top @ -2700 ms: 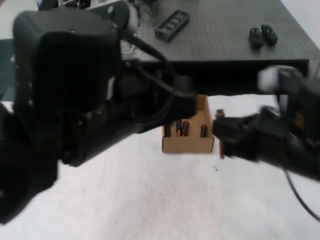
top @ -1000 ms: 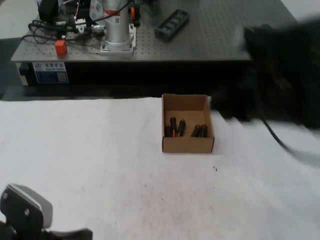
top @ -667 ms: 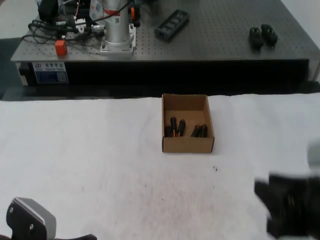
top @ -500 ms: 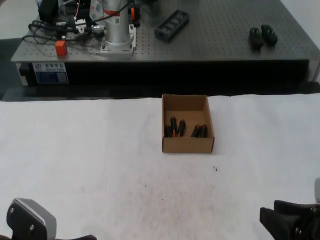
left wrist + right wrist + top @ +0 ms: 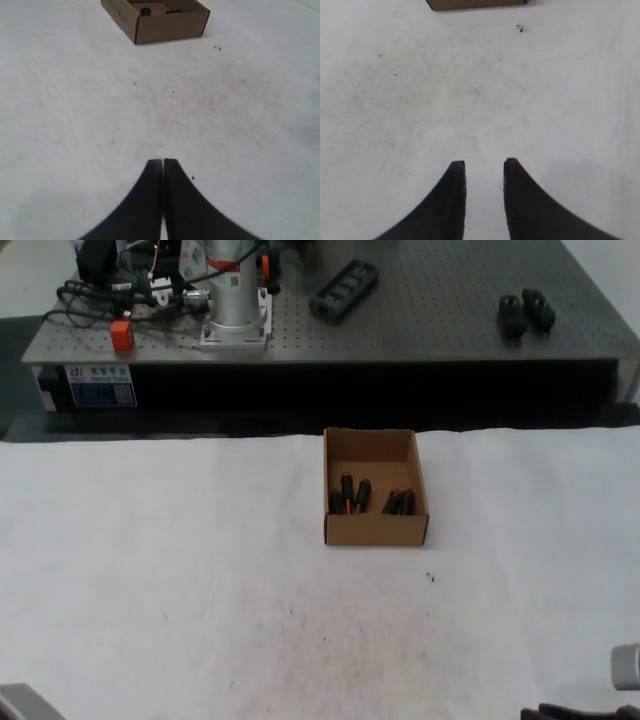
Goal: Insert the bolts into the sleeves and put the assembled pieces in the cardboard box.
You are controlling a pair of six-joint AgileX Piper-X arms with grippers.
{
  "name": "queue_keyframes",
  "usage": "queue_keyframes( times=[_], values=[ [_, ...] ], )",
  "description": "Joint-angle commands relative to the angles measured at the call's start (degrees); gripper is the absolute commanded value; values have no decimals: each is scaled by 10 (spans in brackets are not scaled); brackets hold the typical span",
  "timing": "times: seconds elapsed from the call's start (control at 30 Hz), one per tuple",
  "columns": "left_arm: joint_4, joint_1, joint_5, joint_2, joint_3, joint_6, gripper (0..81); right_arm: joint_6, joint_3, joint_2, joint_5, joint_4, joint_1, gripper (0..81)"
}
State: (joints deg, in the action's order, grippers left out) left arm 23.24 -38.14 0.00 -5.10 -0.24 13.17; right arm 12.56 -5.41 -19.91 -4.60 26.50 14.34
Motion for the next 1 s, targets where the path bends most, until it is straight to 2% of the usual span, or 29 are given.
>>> queue_keyframes(
  times=[0.0,0.1,0.3,0.47,0.97],
  values=[
    [27,2,-16,24,0,-3,12,27,27,4,14,-18,-2,163],
    [33,2,-46,51,0,-2,12,16,42,4,15,-28,-2,165],
    [39,2,-49,51,2,17,12,13,54,4,16,-70,-2,165],
    [36,2,-61,51,2,10,12,-43,54,4,27,-93,-2,165],
    [36,2,-53,51,2,14,12,-44,54,4,27,-49,-2,165]
  ],
)
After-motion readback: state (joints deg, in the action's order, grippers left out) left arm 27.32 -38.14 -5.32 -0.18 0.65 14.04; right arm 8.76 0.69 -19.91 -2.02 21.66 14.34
